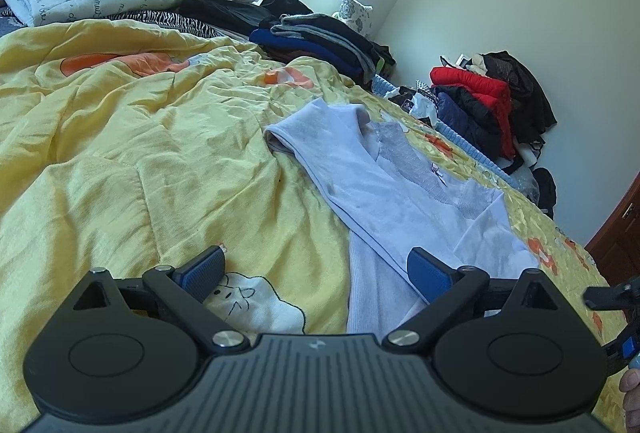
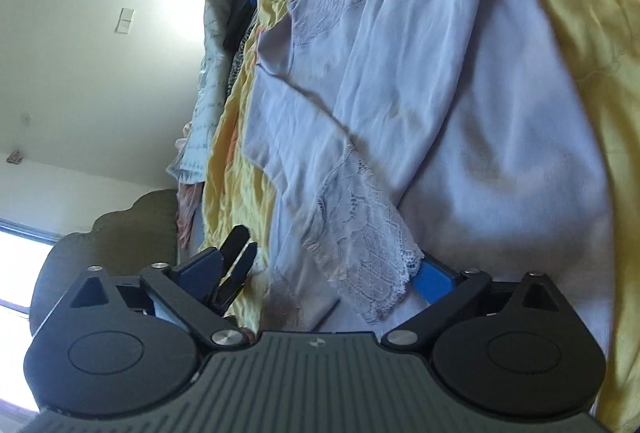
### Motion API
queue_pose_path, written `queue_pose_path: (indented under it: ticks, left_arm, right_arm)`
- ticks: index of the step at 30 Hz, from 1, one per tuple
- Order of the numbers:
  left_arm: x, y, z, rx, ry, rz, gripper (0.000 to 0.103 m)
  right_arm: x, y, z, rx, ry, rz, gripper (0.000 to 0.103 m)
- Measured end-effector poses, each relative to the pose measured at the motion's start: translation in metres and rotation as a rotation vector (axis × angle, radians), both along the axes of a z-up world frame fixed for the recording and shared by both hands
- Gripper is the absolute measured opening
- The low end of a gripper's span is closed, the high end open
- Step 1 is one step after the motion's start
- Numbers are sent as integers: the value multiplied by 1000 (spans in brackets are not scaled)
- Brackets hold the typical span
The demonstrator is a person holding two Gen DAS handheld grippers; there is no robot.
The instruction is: Fold small clothes
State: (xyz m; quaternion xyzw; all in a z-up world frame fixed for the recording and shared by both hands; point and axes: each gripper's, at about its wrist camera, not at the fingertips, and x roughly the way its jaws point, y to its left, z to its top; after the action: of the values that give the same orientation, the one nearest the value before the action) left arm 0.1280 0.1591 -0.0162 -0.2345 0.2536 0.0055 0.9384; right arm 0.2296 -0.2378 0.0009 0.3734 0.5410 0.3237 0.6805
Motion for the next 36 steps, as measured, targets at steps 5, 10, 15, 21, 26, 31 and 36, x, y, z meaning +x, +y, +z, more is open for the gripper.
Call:
queue_pose_path:
  ticks: [5, 10, 15, 21, 26, 31, 36]
  left_arm:
    - [0, -1, 0, 0, 0, 0, 99]
    - [0, -1, 0, 1, 0, 0, 99]
    - [0, -1, 0, 0, 0, 0, 99]
    - [0, -1, 0, 0, -1, 0, 99]
    - [1, -2, 0, 0, -1, 0, 99]
    - [0, -1, 0, -1, -1, 0, 100]
    - [1, -2, 0, -2, -2, 0, 100]
  right_arm:
    - [1, -5, -6, -24, 8, -49, 59]
    - [-3, -1, -10, -39, -13, -39, 36]
    - [-9, 1, -16, -47, -6, -30, 31]
    - [-14, 3, -15, -79, -39, -34, 4]
    - [-20, 0, 9, -77, -135, -79, 4]
    - [-30, -18, 59, 19, -230, -91, 4]
    - [-47, -65, 66, 20, -209, -187, 4]
